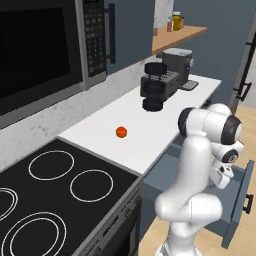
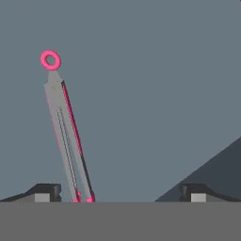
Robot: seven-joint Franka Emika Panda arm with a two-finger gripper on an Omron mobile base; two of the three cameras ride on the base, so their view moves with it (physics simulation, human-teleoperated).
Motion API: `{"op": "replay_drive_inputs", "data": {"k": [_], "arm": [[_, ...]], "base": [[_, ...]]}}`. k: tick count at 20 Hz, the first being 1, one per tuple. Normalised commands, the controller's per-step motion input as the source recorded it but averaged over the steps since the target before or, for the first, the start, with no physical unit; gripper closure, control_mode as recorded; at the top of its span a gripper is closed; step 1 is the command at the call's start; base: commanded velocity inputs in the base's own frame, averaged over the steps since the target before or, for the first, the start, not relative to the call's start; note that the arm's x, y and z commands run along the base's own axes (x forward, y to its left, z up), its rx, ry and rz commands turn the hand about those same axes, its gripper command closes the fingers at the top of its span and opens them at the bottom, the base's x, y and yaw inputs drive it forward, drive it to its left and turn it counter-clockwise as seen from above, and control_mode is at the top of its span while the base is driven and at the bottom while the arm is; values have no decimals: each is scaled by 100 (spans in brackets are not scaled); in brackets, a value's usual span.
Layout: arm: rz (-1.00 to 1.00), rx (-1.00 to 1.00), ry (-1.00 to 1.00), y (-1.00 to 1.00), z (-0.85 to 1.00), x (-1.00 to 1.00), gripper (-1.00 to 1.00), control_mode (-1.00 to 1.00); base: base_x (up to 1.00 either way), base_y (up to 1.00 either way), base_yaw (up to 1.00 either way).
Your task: Pick the tongs from the drawer and place it on the counter.
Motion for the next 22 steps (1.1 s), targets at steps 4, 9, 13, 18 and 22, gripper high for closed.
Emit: {"op": "replay_drive_inputs", "data": {"k": [4, 9, 13, 18, 22], "arm": [[0, 0, 0, 19, -43, 39, -100, -100], [0, 0, 0, 10, -38, 11, -100, -100], [0, 0, 0, 0, -41, 19, -100, -100], [0, 0, 0, 0, -32, 29, -100, -100], [0, 0, 0, 0, -16, 28, -100, -100]], "base": [[0, 0, 0], [0, 0, 0], [0, 0, 0], [0, 0, 0], [0, 0, 0]]}}
